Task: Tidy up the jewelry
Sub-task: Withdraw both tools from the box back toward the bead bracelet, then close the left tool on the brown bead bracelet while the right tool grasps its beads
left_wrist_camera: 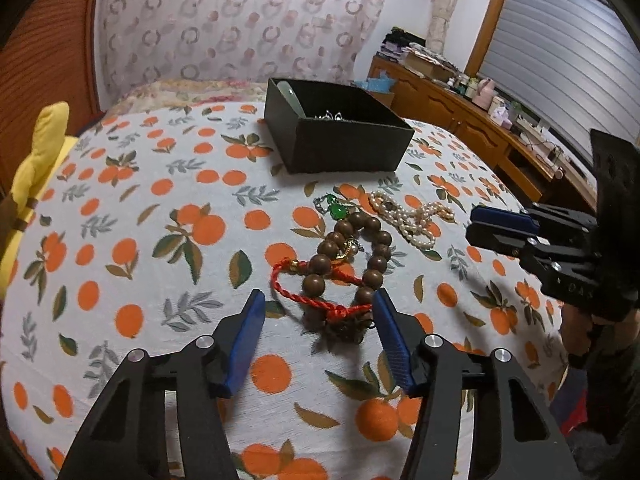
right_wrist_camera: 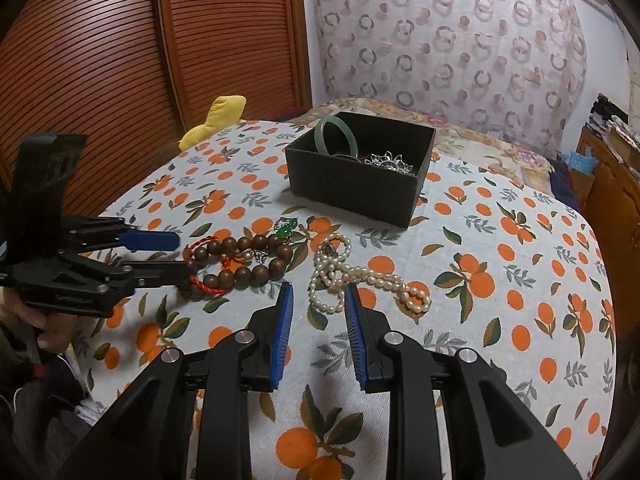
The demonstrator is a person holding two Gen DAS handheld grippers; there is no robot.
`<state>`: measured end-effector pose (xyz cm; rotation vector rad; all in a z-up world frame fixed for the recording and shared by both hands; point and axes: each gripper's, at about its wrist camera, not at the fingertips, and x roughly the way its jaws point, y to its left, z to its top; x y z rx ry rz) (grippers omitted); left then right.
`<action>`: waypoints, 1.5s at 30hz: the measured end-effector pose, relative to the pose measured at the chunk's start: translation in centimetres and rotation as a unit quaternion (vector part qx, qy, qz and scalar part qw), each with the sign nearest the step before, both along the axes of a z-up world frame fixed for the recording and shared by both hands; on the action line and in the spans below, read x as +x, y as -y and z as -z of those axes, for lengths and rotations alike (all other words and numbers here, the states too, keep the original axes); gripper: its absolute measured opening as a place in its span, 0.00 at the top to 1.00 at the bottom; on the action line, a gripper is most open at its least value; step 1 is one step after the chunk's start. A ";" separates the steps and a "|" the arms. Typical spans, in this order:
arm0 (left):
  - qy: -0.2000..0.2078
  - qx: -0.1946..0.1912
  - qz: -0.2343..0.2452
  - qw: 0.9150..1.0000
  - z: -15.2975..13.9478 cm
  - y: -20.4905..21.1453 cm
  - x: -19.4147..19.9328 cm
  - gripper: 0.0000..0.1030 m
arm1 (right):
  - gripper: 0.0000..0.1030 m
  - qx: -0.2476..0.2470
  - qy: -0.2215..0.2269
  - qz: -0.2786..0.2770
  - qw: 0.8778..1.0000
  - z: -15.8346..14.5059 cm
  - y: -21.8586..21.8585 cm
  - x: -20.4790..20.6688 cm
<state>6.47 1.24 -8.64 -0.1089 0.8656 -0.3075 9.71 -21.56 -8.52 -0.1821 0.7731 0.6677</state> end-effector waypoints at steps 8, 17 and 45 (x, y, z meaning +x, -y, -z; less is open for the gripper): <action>-0.017 -0.020 -0.004 1.000 0.6 0.5 1.3 0.59 | 0.72 0.003 0.004 0.002 1.000 -0.4 0.4 -0.4; -0.017 -0.038 -0.012 0.999 0.6 0.2 1.9 0.91 | 0.67 0.000 0.001 0.002 1.000 -0.2 0.4 -0.5; 0.022 -0.038 -0.029 0.999 -0.6 -1.7 -0.1 0.98 | 0.71 -0.032 -0.051 -0.052 0.997 2.8 -7.5 4.0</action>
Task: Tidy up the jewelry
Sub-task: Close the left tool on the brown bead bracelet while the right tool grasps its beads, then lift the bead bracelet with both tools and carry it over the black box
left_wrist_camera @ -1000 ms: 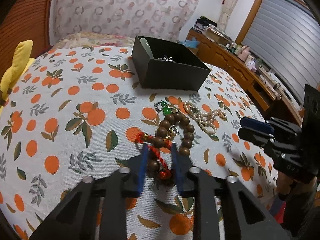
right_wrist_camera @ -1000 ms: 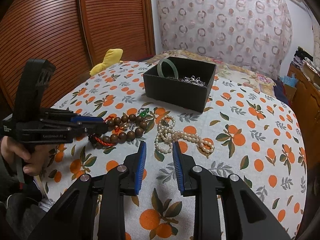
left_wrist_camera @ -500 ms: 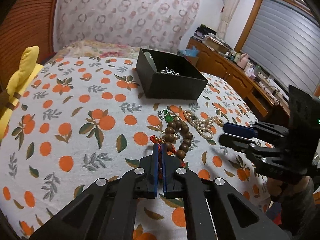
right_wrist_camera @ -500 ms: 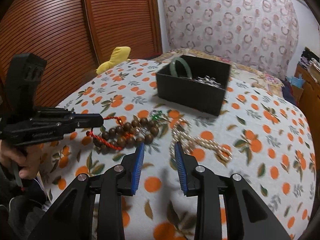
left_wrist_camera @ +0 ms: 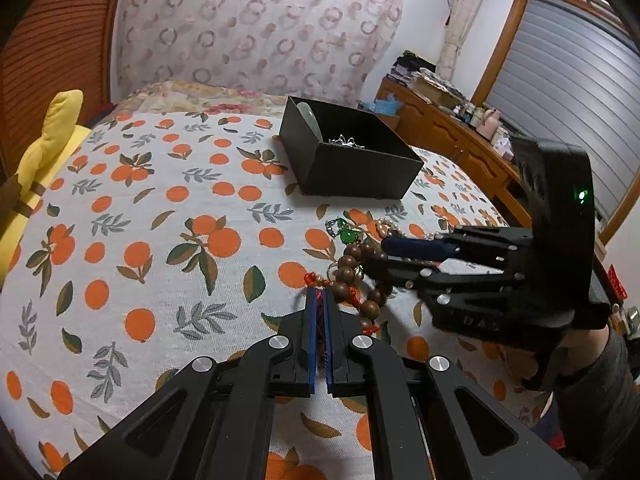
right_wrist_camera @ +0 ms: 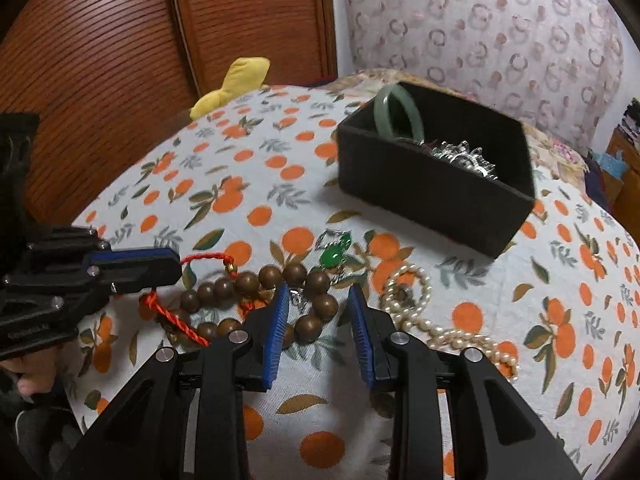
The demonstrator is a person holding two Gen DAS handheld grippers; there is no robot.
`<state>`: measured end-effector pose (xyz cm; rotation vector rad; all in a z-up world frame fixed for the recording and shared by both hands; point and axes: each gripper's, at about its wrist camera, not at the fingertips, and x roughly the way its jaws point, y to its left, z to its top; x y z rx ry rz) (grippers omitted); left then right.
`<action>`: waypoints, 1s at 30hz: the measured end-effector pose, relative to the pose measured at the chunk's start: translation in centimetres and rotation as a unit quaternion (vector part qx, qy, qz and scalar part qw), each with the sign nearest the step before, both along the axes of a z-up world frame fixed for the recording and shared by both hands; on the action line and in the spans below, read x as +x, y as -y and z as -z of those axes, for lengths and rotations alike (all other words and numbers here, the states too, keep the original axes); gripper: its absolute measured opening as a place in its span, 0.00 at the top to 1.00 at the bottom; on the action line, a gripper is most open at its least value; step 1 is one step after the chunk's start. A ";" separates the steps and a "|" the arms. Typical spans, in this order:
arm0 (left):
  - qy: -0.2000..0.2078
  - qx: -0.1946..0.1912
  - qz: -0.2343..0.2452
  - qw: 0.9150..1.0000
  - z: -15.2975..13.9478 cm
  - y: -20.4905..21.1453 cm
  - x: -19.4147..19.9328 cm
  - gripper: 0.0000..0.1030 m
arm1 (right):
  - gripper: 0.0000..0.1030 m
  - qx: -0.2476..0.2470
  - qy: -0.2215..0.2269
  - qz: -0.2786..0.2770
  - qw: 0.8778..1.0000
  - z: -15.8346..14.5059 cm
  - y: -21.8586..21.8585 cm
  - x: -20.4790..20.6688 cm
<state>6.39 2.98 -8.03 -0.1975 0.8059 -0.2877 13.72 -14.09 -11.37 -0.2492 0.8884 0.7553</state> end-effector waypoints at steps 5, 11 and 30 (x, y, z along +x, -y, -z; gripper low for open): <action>0.005 0.002 0.003 1.000 -0.2 0.1 0.0 0.98 | 0.86 0.007 0.009 -0.016 1.000 -0.4 0.3 -0.8; 0.007 0.003 0.004 1.000 -0.4 0.4 -0.1 0.98 | 0.86 0.055 0.066 0.001 0.996 -4.4 1.8 -1.7; 0.008 0.013 0.055 0.998 -1.2 4.2 2.2 0.98 | 0.86 0.108 0.123 0.022 0.986 -9.9 3.7 -1.8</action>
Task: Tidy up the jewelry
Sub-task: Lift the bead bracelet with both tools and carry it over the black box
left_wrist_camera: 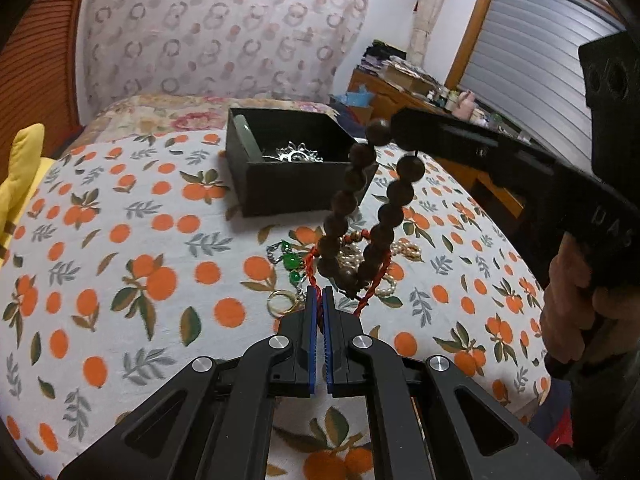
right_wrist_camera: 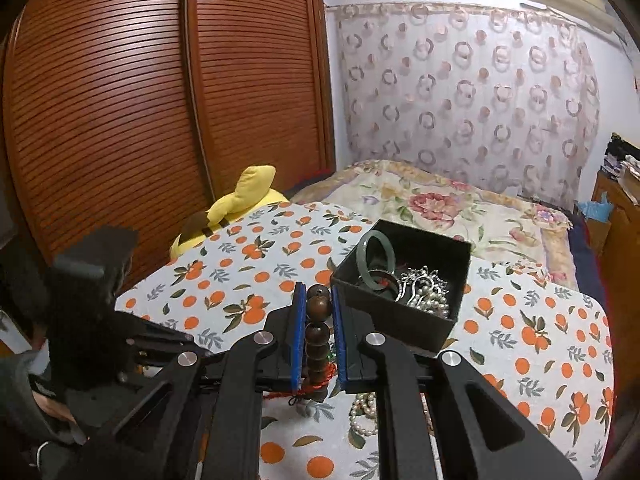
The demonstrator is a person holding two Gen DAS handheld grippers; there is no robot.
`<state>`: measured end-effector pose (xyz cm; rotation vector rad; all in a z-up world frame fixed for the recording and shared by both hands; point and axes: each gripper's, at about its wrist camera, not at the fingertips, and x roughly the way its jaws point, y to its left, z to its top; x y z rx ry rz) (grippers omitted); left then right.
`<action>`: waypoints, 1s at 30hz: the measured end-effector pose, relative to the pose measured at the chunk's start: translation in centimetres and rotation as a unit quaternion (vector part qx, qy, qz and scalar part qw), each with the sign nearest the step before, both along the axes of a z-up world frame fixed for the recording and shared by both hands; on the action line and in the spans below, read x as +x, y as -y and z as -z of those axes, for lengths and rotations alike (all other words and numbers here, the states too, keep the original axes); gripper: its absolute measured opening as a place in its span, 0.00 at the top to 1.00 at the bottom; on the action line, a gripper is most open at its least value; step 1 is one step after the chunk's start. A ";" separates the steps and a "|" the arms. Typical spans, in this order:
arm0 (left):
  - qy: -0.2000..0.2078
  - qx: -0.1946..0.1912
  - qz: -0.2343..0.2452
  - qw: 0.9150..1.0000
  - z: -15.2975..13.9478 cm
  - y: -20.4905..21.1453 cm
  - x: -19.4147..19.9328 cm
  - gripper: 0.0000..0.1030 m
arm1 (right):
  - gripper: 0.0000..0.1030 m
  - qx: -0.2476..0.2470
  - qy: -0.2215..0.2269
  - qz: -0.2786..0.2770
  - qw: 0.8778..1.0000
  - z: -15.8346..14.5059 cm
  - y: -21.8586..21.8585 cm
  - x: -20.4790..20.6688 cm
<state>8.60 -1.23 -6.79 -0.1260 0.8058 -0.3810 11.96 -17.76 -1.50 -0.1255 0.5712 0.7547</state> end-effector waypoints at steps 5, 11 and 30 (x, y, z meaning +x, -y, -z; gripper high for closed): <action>-0.008 -0.004 0.011 1.000 0.3 0.7 0.7 0.98 | 0.86 0.022 -0.007 0.012 1.000 -0.3 1.1 0.8; -0.003 -0.003 0.016 1.000 0.3 1.5 1.1 0.98 | 0.86 0.020 -0.011 0.022 1.000 0.1 1.4 1.5; 0.067 0.008 -0.008 0.998 -5.7 0.6 4.2 0.98 | 0.86 0.015 0.026 0.039 0.999 -2.7 3.5 4.8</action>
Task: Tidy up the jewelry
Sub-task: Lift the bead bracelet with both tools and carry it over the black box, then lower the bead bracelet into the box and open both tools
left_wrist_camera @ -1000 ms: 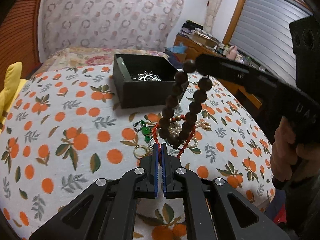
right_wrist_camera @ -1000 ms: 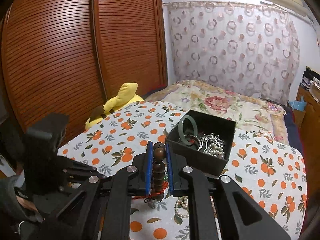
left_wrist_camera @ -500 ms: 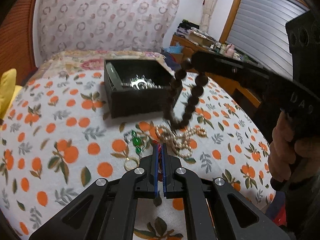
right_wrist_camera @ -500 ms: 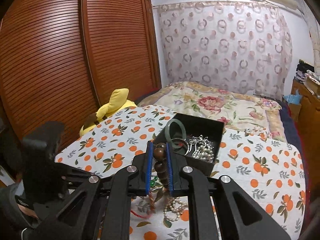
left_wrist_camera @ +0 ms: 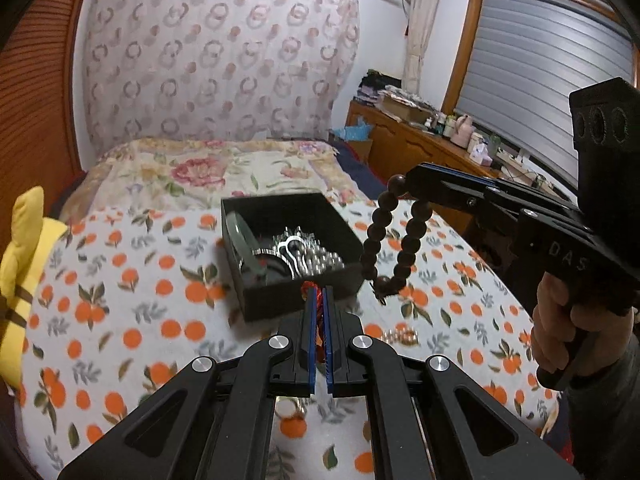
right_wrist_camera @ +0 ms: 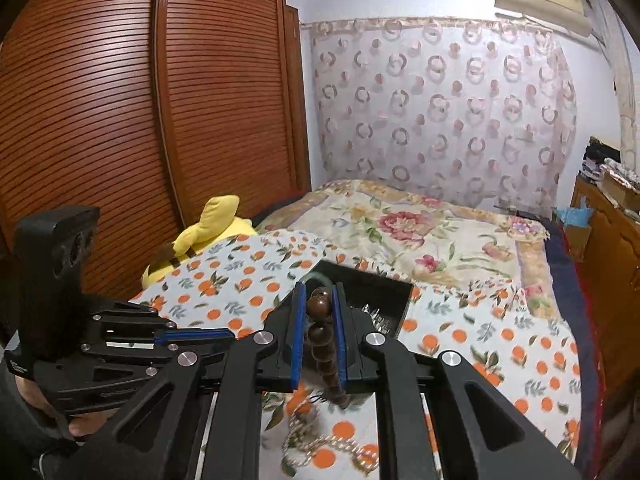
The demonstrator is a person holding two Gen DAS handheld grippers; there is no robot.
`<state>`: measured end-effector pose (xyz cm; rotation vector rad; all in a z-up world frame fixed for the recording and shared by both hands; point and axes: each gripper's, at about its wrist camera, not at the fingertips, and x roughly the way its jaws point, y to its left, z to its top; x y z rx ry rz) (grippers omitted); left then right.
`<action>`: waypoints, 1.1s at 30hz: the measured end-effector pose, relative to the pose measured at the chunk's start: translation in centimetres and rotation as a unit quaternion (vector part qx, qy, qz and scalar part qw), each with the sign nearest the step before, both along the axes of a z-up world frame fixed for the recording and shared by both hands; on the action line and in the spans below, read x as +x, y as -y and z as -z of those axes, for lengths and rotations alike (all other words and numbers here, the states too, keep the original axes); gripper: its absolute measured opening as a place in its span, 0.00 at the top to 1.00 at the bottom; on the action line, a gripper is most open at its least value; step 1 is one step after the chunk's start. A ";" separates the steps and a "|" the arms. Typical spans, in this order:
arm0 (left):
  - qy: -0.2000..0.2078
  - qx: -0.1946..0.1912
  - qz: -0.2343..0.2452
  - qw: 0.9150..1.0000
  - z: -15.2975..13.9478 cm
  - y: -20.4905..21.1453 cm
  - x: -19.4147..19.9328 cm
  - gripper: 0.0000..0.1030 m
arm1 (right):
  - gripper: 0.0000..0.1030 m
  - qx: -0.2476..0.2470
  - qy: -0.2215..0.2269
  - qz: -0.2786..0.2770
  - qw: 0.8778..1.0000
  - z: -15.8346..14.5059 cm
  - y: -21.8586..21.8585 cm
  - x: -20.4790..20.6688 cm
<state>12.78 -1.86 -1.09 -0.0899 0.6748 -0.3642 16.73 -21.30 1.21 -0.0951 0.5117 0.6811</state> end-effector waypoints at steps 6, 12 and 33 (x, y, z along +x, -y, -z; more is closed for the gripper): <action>0.012 -0.002 -0.004 1.000 -1.5 -0.3 2.0 0.98 | 0.86 0.007 0.010 -0.005 1.000 -1.2 0.2 2.6; 0.015 -0.003 -0.013 1.000 -2.2 -0.8 4.1 0.98 | 0.86 0.012 -0.001 -0.013 1.000 -0.1 -0.2 5.2; -0.023 0.026 -0.019 0.999 0.4 0.5 12.2 0.98 | 0.77 0.004 -0.089 -0.015 0.996 7.1 -0.3 8.9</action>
